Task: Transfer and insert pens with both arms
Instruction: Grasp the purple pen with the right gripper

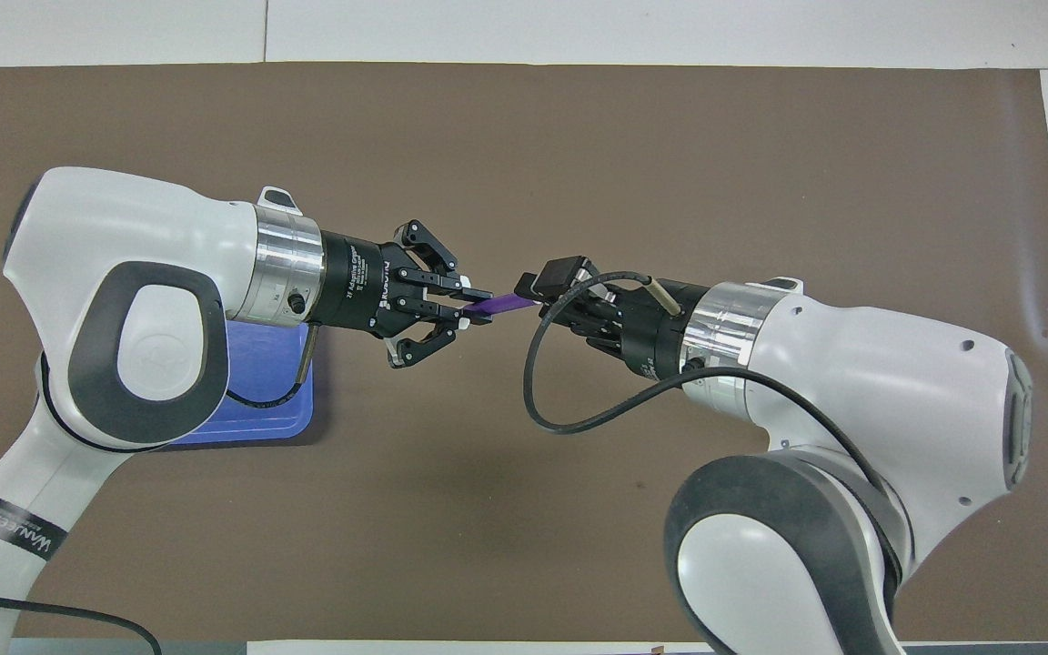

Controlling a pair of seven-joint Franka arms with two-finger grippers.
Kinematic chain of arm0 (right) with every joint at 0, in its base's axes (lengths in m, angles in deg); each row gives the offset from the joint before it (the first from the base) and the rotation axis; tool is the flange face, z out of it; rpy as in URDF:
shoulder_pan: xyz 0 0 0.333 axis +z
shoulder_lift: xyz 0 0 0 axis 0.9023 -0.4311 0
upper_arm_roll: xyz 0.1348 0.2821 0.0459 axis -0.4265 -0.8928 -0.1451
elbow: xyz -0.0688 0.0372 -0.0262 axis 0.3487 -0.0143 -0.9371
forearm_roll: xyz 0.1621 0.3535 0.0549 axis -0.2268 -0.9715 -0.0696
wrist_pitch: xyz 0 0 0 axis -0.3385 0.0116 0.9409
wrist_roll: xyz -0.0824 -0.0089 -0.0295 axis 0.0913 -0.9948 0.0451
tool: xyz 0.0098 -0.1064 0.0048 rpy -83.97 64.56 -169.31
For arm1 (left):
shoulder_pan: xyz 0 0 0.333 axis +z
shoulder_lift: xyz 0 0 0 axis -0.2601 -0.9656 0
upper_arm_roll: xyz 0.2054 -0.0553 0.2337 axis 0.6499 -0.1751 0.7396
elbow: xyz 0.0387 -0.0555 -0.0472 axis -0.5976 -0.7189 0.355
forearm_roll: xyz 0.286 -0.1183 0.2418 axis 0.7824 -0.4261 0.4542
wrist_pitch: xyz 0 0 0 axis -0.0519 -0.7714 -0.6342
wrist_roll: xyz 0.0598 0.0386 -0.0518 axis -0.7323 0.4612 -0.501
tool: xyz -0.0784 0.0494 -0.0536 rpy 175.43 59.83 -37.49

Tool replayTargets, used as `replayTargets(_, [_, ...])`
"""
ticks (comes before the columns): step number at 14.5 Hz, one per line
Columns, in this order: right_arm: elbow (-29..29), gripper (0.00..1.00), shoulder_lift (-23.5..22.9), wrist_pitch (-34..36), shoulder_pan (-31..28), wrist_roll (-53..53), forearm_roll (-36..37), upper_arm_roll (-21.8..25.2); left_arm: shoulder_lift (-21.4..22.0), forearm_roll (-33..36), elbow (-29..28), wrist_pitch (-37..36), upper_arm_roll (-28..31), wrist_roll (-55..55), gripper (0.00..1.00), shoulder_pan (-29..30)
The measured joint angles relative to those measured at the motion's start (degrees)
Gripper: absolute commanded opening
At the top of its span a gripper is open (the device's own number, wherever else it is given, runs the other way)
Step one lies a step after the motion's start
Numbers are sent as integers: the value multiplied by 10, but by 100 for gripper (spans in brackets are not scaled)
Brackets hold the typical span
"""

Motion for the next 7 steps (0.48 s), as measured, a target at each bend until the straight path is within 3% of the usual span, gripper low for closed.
replayTargets(7, [3,35,-9,-5,1,-1,0,-2,0,0,0,2,0,0,0,0])
